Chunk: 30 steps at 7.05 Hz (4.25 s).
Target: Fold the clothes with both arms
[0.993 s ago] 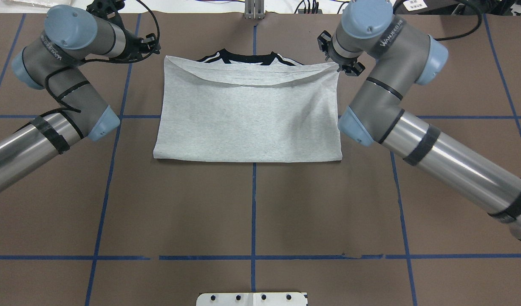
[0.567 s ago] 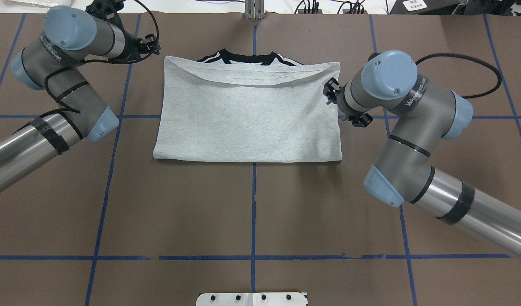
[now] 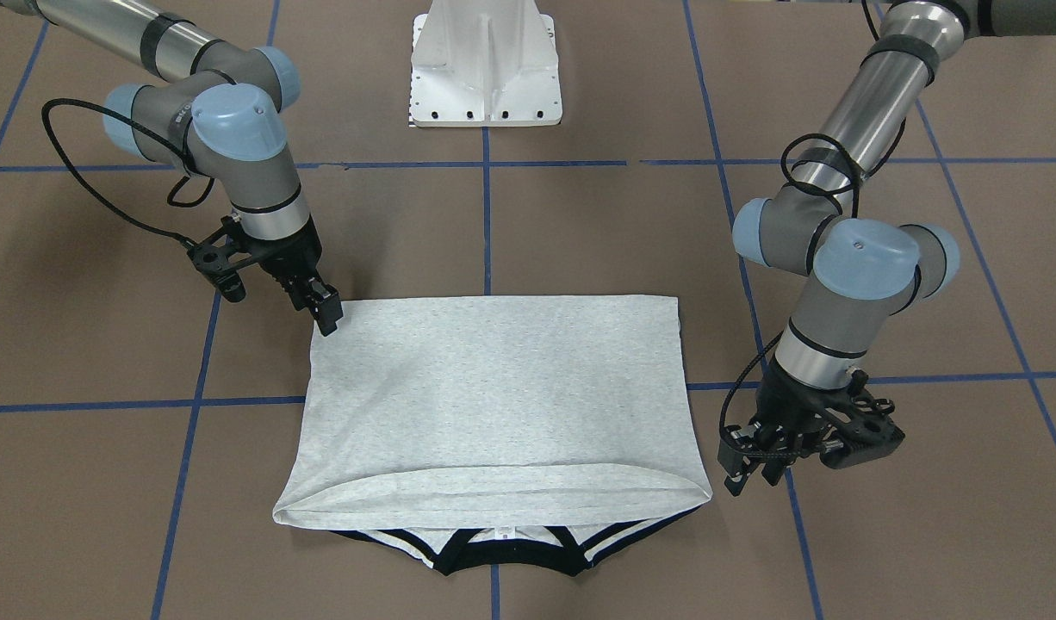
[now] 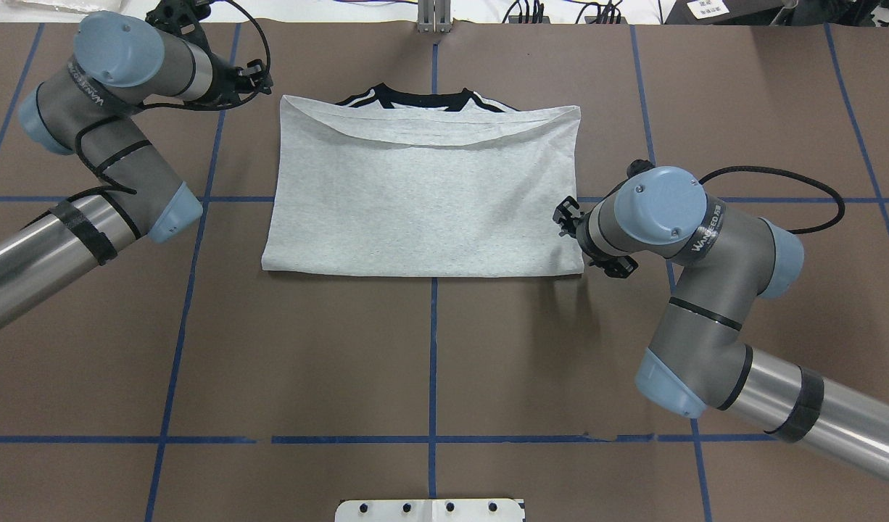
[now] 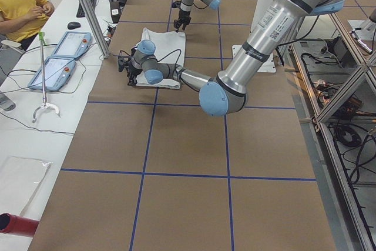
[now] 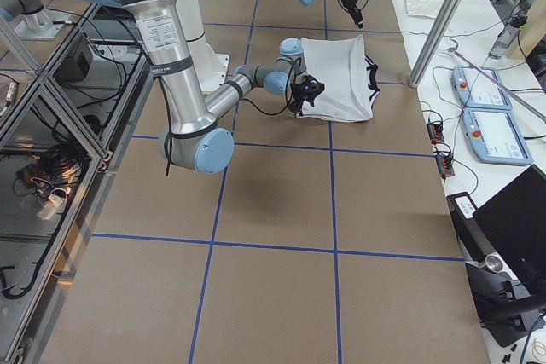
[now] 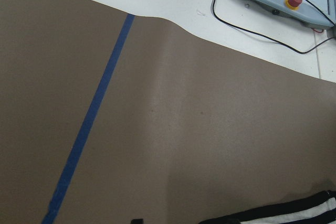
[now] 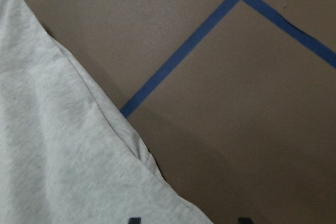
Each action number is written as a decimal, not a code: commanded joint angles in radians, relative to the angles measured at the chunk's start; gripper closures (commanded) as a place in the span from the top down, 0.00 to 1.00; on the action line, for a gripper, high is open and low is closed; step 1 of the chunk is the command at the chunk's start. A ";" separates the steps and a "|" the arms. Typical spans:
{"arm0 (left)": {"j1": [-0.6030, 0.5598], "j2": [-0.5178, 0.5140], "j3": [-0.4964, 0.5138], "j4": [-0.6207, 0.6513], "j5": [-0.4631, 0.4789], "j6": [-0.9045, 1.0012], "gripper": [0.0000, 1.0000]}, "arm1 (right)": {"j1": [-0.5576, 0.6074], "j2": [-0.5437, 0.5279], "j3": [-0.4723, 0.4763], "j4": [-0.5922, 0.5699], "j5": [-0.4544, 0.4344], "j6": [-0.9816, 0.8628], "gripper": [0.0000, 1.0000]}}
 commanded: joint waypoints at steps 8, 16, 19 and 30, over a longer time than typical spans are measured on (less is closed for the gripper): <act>0.002 0.000 0.002 0.001 0.001 0.000 0.61 | -0.056 -0.013 0.003 0.000 -0.057 0.028 0.00; 0.061 0.141 -0.243 0.016 -0.086 -0.041 0.61 | -0.314 -0.282 0.482 -0.088 0.263 0.167 0.00; 0.112 0.276 -0.449 0.021 -0.181 -0.245 0.62 | -0.433 -0.339 0.527 -0.086 0.273 0.172 0.99; 0.443 0.368 -0.578 0.186 -0.056 -0.531 0.04 | -0.131 -0.189 0.398 -0.086 0.224 0.155 1.00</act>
